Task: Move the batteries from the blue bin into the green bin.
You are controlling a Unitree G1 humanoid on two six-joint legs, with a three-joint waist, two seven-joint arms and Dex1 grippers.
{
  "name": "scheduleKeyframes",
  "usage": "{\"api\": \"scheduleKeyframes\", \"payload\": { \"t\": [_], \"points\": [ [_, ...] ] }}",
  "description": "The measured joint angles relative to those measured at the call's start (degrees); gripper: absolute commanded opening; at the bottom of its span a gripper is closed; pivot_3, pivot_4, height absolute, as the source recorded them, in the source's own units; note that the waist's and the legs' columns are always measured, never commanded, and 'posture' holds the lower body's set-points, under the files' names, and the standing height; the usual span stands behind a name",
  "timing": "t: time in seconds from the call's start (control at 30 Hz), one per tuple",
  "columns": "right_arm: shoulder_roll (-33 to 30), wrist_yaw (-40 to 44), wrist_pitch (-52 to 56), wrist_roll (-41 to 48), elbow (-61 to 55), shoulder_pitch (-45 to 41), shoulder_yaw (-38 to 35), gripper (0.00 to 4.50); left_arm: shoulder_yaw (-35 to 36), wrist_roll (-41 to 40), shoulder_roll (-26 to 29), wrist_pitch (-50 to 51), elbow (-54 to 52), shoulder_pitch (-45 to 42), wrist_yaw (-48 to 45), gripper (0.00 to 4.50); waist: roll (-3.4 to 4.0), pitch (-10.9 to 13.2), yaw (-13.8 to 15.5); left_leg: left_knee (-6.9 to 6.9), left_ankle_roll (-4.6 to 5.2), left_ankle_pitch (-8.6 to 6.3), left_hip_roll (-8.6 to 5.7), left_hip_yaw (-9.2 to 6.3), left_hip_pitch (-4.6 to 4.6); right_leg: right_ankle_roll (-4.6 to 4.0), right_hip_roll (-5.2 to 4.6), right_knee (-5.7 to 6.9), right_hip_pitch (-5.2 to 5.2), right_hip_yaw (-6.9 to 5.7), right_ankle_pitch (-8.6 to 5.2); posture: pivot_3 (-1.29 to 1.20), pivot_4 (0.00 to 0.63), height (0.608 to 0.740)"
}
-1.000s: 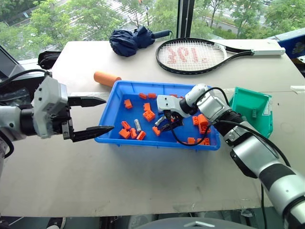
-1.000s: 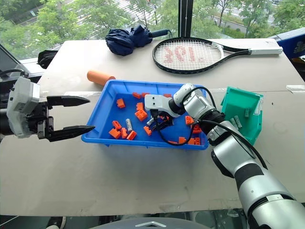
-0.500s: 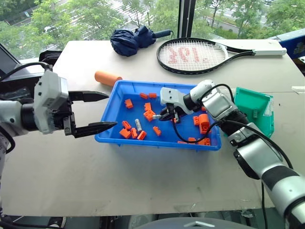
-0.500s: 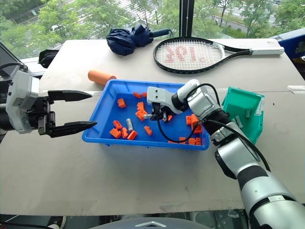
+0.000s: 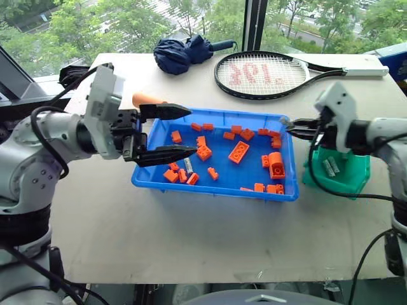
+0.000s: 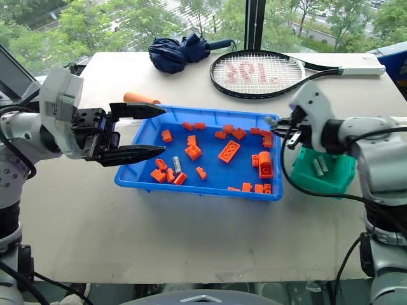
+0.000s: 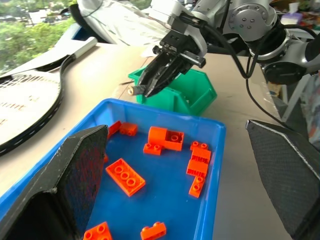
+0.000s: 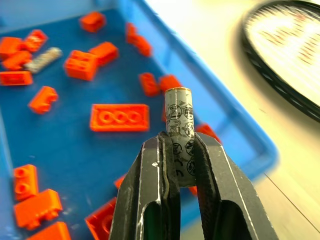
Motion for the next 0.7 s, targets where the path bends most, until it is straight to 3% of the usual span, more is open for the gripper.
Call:
{"api": "scheduleKeyframes", "payload": {
  "t": [0.17,0.33,0.43,0.57,0.7],
  "points": [
    [-4.6,-4.1,1.6,0.6,-2.3,9.0,-9.5,0.06,-4.7,1.4,-1.9,-0.6,2.6,-4.5,-2.9,4.50,0.00,0.0,0.1,0.01,0.03,-0.01,0.00,0.01,0.00,0.00,0.05,-0.01,0.06,0.00,0.00,0.00,0.150,0.740],
    [-7.9,-6.8,0.0,0.5,-0.5,17.7,-11.3,0.06,-6.9,4.9,-2.0,-2.2,4.6,-5.8,-4.5,4.50,0.00,0.0,-0.1,0.02,0.10,-0.04,0.00,0.04,0.09,0.01,0.09,-0.01,0.14,0.03,0.00,0.00,0.150,0.740],
    [-8.1,-7.3,-1.4,1.2,1.6,18.7,-11.5,1.14,-7.7,6.8,-1.9,-2.6,5.2,-5.8,-4.5,4.50,0.00,0.0,-0.1,0.03,0.11,-0.04,0.02,0.04,0.08,0.00,0.10,-0.01,0.14,0.03,0.00,0.00,0.150,0.740],
    [-9.5,-8.4,-3.9,2.0,2.9,19.0,-12.8,3.05,-7.7,9.3,-0.7,-4.1,6.6,-4.5,-5.3,4.50,0.00,0.0,0.0,0.02,0.08,-0.03,0.04,0.02,0.07,0.01,0.09,-0.04,0.14,0.02,-0.01,0.00,0.150,0.740],
    [-8.4,-7.7,-5.9,5.9,2.0,18.7,-13.2,3.05,-7.6,11.6,0.2,-6.9,10.8,-3.7,-7.6,4.50,0.00,0.0,0.0,0.03,0.10,-0.04,0.05,0.01,0.08,0.01,0.12,-0.03,0.15,0.01,-0.01,0.00,0.150,0.740]
  ]
}}
